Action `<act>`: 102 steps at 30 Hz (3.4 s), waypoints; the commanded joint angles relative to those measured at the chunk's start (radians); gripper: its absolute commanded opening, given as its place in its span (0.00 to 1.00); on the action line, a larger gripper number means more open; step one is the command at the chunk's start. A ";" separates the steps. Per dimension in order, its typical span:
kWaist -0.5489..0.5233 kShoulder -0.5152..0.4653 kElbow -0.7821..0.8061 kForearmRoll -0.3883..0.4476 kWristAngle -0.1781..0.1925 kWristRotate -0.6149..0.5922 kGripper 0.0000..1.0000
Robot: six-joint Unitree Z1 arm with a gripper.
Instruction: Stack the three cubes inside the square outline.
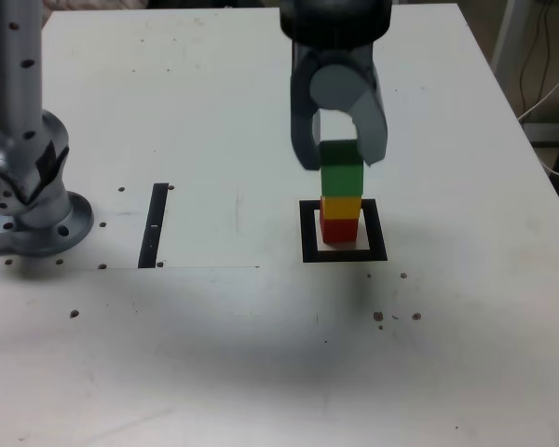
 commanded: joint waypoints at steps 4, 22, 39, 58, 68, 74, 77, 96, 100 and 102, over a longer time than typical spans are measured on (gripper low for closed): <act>0.085 0.018 -0.044 0.031 0.015 0.056 0.00; 0.128 0.089 -0.021 0.024 0.016 0.070 0.00; 0.143 0.093 0.008 0.026 0.015 0.070 0.38; 0.144 0.087 0.001 0.029 -0.008 0.070 0.61; 0.144 0.079 0.003 0.023 -0.013 0.070 0.90; 0.144 0.071 0.015 0.021 -0.015 0.062 0.98; 0.144 0.070 0.017 0.023 -0.020 0.061 0.99; 0.135 -0.063 0.090 -0.003 -0.038 0.044 0.99; 0.133 -0.133 0.129 -0.021 -0.043 0.042 0.99; 0.133 -0.155 0.141 -0.023 -0.047 0.042 0.99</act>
